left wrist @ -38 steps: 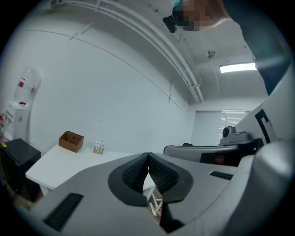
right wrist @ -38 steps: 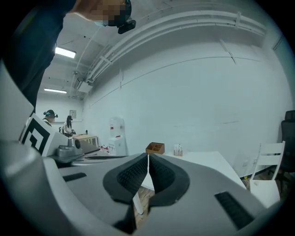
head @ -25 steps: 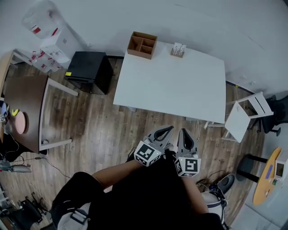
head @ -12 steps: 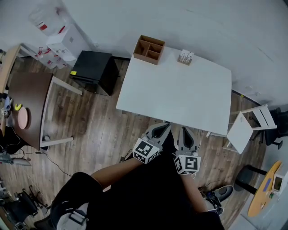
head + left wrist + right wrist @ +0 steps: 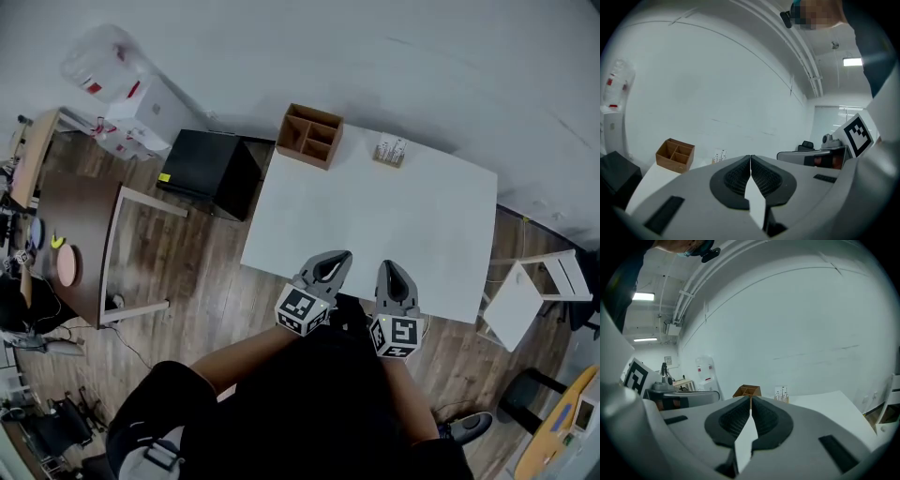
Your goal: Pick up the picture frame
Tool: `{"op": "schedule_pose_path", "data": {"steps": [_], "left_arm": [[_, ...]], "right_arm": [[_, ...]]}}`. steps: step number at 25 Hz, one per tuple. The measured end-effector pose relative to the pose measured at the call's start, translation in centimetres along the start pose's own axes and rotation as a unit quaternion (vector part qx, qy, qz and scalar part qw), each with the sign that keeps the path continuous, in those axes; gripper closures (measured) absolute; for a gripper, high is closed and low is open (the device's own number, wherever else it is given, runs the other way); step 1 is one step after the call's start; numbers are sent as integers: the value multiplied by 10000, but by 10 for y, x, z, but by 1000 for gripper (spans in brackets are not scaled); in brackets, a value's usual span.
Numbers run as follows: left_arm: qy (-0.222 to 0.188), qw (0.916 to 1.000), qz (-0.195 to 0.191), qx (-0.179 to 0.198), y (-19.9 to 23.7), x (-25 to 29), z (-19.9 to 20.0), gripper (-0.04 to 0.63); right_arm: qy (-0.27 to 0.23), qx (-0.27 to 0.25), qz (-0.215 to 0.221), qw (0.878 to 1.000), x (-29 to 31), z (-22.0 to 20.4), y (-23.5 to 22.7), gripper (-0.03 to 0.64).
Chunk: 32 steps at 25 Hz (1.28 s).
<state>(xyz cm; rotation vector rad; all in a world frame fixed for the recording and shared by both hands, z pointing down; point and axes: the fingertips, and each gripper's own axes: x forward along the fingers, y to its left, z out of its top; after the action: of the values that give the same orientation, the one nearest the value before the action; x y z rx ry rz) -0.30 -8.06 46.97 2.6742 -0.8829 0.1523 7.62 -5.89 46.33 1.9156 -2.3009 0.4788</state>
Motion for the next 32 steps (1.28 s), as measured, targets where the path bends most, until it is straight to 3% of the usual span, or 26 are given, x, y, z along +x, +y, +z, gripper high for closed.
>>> {"op": "schedule_pose_path", "data": {"steps": [9,14,21,32], "left_arm": [[251,9988,424,26,56,96,1,580],[424,9978,503,15,80,142,-14,580],[600,9950,797,27,108,192,-37,578],[785,9879,1338,-90,173,243,-63,577]], "right_arm": [[356,140,46,9993,76,-10,-77,581],[669,477,122,9965,121,-27,-108,581],[911,337,193,9951,171,-53,-138,580],[1358,157,-76,9906,246,-91,-191,579]]}}
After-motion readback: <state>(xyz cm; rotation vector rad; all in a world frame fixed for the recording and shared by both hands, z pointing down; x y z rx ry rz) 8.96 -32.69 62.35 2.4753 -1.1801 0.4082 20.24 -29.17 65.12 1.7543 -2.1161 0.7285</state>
